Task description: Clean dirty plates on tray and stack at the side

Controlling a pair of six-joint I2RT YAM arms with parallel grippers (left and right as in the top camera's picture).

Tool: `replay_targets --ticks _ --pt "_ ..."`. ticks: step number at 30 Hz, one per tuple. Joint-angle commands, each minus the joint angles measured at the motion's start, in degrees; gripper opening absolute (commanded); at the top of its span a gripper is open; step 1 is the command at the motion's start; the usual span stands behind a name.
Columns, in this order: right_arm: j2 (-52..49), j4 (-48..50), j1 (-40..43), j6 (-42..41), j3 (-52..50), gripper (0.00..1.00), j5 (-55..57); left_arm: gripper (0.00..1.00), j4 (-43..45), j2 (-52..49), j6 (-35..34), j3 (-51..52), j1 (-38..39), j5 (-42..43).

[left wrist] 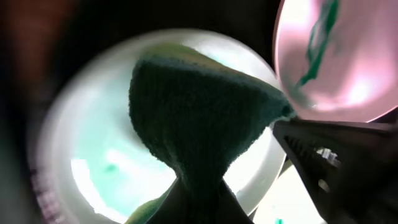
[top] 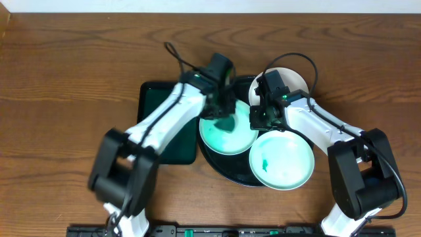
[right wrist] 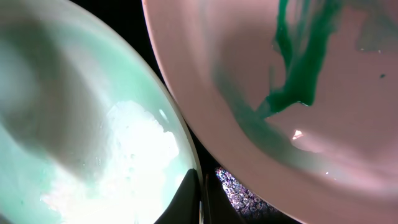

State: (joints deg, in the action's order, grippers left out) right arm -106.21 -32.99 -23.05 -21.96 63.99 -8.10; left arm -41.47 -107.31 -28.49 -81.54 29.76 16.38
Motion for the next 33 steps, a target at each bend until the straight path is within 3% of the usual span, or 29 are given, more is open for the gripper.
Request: replay_targets --ticks 1,16,23,28,33 --pt "0.9 -0.6 -0.3 -0.7 -0.4 0.01 -1.4 0.07 -1.6 2.2 -0.3 -0.1 -0.1 -7.3" --pt "0.9 -0.9 -0.3 -0.7 -0.4 0.01 -1.1 0.07 0.2 -7.0 -3.8 5.7 0.1 -9.3" --pt "0.9 -0.9 -0.3 -0.7 -0.4 0.01 -1.1 0.07 1.1 -10.8 -3.5 5.7 1.5 -2.2" --pt "0.9 -0.9 -0.3 -0.7 -0.4 0.01 -1.1 0.07 2.9 -10.6 -1.5 5.6 1.9 8.0" --pt "0.9 -0.9 -0.3 -0.7 -0.4 0.01 -1.1 0.07 2.8 -8.7 -1.6 5.0 1.5 9.4"
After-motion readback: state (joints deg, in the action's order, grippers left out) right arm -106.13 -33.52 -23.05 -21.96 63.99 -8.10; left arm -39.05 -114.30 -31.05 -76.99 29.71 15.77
